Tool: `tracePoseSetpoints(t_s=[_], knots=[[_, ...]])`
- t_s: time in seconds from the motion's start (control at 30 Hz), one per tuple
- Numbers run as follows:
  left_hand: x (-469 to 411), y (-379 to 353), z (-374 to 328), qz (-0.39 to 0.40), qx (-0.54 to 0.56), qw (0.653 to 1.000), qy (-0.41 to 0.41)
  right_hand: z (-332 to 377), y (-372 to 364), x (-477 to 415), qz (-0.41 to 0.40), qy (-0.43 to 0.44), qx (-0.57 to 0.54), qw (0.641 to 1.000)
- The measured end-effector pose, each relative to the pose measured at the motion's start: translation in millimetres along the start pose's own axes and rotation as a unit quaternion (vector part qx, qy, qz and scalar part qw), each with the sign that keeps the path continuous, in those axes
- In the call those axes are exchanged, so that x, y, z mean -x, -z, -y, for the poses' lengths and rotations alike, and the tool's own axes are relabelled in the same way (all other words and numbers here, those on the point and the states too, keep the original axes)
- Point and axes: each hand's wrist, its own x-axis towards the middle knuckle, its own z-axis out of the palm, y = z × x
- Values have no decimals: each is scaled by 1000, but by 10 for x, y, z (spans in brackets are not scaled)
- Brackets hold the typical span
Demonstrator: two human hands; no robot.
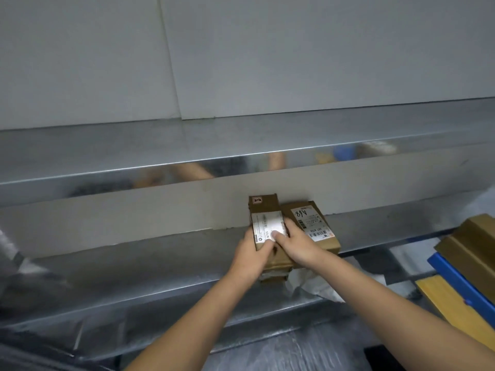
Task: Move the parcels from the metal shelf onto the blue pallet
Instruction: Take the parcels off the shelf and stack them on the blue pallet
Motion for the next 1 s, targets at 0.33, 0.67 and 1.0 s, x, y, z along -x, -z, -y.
tracePoseSetpoints(t_s=[0.33, 0.67, 1.0], knots=[[1098, -924, -705, 25, -44, 995, -90, -563, 874, 1413, -32, 5, -98, 995], [2268, -2662, -1608, 150, -6, 974, -171, -1645, 2197, 3066, -203, -35, -117, 972], [3280, -4187, -2174, 353, 6, 910, -216, -2634, 3031, 4592, -371, -125, -155, 907]])
